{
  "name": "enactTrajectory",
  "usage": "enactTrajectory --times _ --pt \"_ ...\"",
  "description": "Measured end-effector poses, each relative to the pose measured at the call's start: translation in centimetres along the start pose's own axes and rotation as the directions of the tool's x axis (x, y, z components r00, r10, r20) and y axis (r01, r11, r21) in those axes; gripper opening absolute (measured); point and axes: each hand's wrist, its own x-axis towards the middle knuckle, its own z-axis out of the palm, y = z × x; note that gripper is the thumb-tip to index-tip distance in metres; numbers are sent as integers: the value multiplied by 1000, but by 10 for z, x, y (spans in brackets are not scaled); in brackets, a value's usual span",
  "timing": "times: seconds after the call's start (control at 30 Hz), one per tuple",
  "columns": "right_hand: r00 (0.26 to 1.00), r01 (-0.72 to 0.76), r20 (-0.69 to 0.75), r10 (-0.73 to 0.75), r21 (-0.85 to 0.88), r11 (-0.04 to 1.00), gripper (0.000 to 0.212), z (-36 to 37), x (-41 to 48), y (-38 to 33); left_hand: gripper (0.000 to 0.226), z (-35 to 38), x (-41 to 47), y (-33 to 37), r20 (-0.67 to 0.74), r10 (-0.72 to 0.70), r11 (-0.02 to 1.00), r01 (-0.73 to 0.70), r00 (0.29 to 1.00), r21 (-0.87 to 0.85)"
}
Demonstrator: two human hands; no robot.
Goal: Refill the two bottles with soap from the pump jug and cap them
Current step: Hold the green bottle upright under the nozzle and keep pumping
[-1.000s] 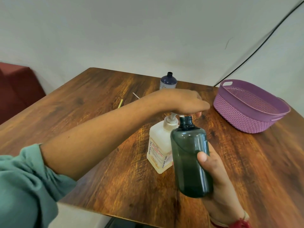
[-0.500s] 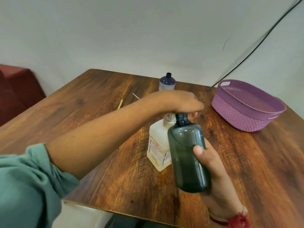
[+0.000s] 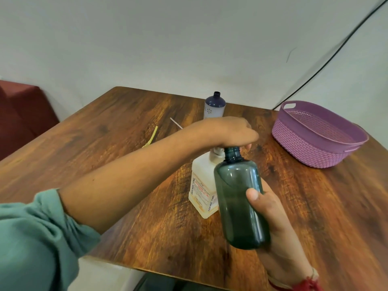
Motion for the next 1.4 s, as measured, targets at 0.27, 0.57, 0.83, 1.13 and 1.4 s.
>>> enactTrajectory --times 0.27,0.57,0.83,1.13,1.4 --pt "1000 -3 3 3 36 999 79 1 0 -2 31 -4 6 3 73 21 999 -24 997 42" --pt "1000 -1 14 1 23 1000 85 -2 -1 -6 33 -9 4 7 131 21 989 -39 991 139" --pt "1000 -15 3 15 53 998 80 -1 -1 1 33 -1 2 -1 53 31 999 -32 998 25" --pt "1000 5 -5 -5 27 1000 89 -4 3 -1 31 -2 5 4 60 7 999 -10 998 48" --pt "1000 -3 15 2 73 997 80 -3 1 -2 32 -11 5 9 68 3 977 -18 998 215"
